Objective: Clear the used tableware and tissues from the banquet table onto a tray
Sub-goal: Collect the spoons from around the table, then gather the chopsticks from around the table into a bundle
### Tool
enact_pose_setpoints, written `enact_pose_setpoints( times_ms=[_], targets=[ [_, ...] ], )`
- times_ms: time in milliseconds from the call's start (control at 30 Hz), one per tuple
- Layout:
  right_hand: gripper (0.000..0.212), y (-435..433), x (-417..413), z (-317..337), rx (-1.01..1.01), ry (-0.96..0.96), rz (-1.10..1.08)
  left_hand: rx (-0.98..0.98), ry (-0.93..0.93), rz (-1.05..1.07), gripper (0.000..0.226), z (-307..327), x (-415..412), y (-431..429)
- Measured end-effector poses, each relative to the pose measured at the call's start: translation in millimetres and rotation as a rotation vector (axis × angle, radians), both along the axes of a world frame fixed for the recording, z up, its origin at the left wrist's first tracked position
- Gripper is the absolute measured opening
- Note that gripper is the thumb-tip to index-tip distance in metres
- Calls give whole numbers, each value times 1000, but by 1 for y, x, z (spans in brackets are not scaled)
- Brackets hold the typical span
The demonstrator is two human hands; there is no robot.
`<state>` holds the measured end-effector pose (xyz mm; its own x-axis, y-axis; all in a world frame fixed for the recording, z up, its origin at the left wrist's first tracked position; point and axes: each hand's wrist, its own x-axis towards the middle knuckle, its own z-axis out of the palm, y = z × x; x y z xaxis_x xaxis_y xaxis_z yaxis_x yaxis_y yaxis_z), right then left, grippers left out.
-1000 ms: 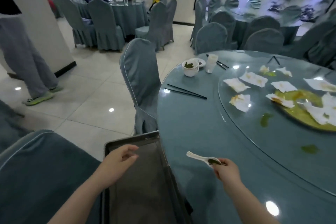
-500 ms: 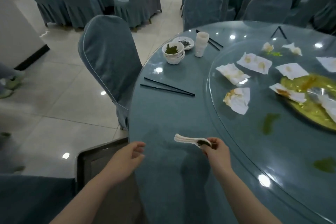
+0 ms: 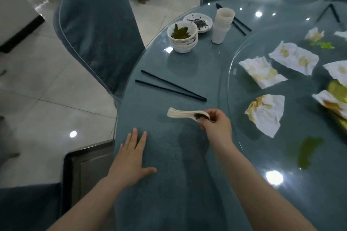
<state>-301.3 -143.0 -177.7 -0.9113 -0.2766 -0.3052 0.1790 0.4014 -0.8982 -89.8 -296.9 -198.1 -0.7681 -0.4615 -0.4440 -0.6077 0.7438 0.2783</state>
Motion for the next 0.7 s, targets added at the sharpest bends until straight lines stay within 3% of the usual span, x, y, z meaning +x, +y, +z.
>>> enact_pose_setpoints(
  times_ms=[200, 400, 600, 700],
  targets=[
    [17, -84, -90, -7, -3, -6, -95, -35, 18, -4, 123, 1, 5, 3],
    [15, -123, -147, -6, 140, 86, -122, -57, -14, -30, 122, 3, 7, 6],
    [67, -118, -137, -6, 398, 287, 53, -37, -15, -31, 122, 5, 5, 6],
    [73, -109, -120, -4, 348, 487, 112, -20, -4, -23, 121, 7, 5, 6]
  ],
)
